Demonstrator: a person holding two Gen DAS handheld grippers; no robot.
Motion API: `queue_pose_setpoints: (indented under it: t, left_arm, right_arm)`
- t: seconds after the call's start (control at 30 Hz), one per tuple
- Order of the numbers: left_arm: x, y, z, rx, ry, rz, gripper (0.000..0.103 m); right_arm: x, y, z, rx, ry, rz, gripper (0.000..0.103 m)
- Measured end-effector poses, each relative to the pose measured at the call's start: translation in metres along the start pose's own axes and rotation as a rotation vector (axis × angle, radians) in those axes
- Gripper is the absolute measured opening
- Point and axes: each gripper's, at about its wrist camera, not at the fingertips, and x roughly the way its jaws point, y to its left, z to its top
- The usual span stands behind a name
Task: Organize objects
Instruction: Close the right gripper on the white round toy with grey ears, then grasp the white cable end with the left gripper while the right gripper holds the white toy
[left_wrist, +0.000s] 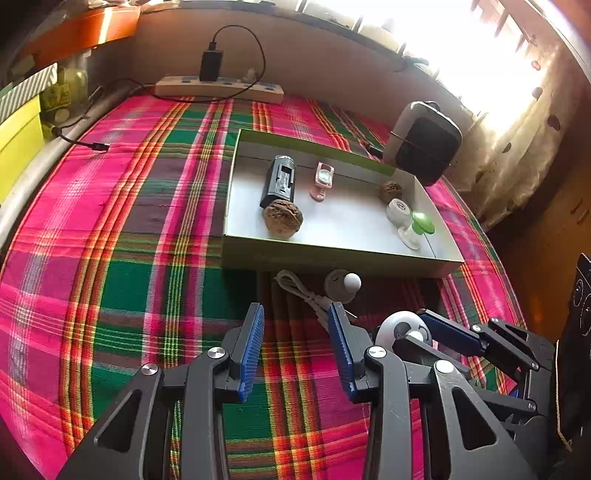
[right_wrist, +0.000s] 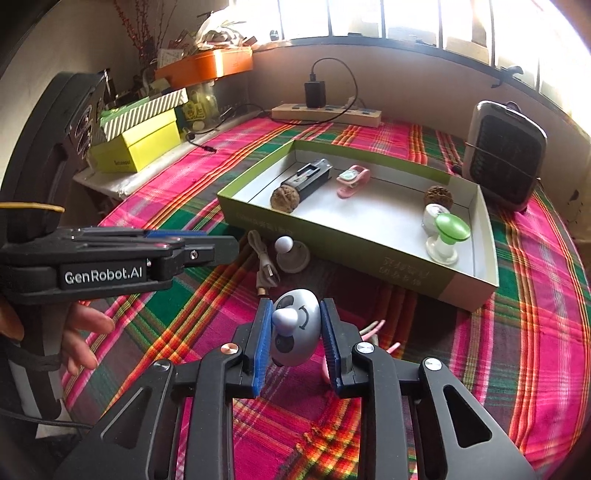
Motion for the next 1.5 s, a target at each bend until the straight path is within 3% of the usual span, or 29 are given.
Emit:
queue_pose_setpoints:
  t: [0.23,0.33,0.6,0.87,1.5]
  left_arm:
    - [0.012,-0.023,0.001,0.052,0.024,0.027,0.038]
    - [0.014,-0.033,0.002,0.095,0.012,0.081,0.038]
    - [0.029,-0.042,0.002,0.102,0.054,0.133,0.038]
    - [0.028,-0.036,-0.001,0.105,0.058,0.194,0.038]
    - [0.020,-0.018,-0.006,0.065,0.037,0.252,0.038]
  right_arm:
    - [-0.009,-0.018,0.001,0.047,-0.033,-0.012,0.027]
    - [-0.013,-0.025,0.001,0.061,-0.044,-0.019,0.027]
    - [-0.016,-0.040,0.000,0.081,-0.053,-0.029,0.027]
    - [-0.014,-0.042,0.000,0.083,-0.055,-0.009,0.027]
    - [-0.012,-0.037,-0.002,0.081,-0.056,0.023,0.027]
